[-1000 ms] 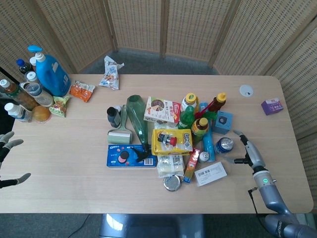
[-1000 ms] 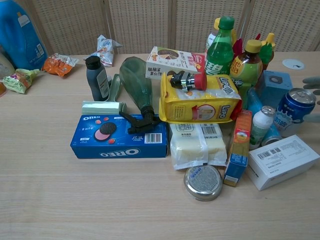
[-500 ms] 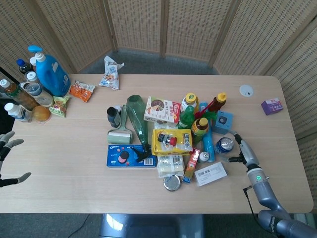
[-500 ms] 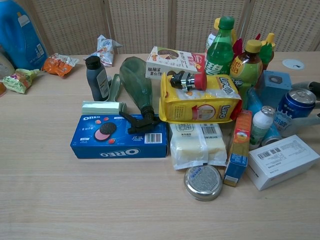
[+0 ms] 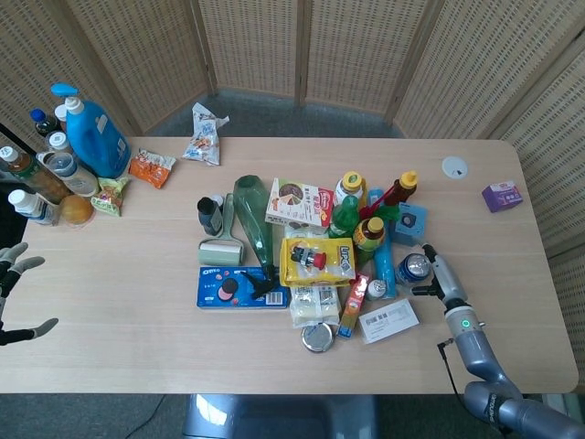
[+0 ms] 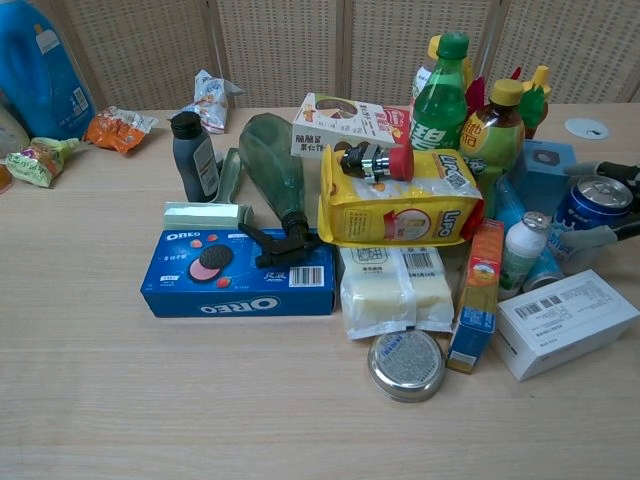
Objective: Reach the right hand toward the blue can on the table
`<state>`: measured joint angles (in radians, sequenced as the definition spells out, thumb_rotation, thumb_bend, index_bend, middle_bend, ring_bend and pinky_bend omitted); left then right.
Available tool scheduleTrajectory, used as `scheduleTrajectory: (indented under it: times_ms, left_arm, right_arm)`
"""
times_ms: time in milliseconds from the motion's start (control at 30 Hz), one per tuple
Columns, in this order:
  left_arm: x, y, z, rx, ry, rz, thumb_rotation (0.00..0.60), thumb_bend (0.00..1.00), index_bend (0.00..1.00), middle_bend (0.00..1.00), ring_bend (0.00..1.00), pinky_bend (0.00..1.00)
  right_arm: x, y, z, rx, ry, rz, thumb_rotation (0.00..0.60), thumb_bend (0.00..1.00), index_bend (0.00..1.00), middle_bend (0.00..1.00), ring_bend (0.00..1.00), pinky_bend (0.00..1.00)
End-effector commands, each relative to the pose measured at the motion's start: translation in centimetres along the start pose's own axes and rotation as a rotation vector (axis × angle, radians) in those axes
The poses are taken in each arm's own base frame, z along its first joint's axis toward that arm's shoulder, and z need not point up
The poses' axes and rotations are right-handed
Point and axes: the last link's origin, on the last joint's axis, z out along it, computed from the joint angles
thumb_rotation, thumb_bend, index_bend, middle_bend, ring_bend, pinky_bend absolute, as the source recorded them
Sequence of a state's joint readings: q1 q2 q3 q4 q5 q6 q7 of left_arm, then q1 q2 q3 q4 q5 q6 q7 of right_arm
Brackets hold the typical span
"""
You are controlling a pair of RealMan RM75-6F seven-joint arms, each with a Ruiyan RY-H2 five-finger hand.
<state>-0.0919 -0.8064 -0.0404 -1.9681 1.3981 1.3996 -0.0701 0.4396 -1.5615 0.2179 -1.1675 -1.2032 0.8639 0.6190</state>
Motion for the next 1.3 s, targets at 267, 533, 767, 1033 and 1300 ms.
scheduleTrajectory:
  times_ms: [267,533,767,1033,1300]
  left_arm:
    - [0.1,-0.1,0.0,0.003,0.003,-0.002,0.6,0.0,0.21,0.0,0.0,0.0]
    - [0.1,-0.1,0.0,0.003,0.007,-0.002,0.6,0.0,0.21,0.0,0.0,0.0]
    - [0.0,0.0,0.0,0.0,0.002,-0.001,0.6,0.0,0.21,0.0,0.0,0.0]
    - [0.2,0.0,-0.2,-0.006,0.006,-0.009,0.6,0.0,0.21,0.0,0.0,0.0]
    - [0.5,0.0,-0.3,-0.014,0.01,-0.02,0.6,0.0,0.21,0.0,0.0,0.0]
  right_arm:
    - [-0.5,0.5,0.7,-0.005,0.069,-0.02,0.6,0.0,0.2,0.39,0.17,0.39]
    - [-0.1,0.1,0.3,0.02,0.105,-0.03,0.6,0.0,0.38,0.57,0.33,0.54]
    - [1.2,-0.5,-0.8,0.044,0.133,-0.032,0.6,0.0,0.39,0.58,0.33,0.55]
    - [3.6,-2.2,-2.1,0.09,0.19,-0.025,0.6,0.0,0.39,0.58,0.33,0.55]
    - [6.3,-5.1,-3.7,0.152,0.256,-0.032,0.6,0.0,0.39,0.58,0.33,0.55]
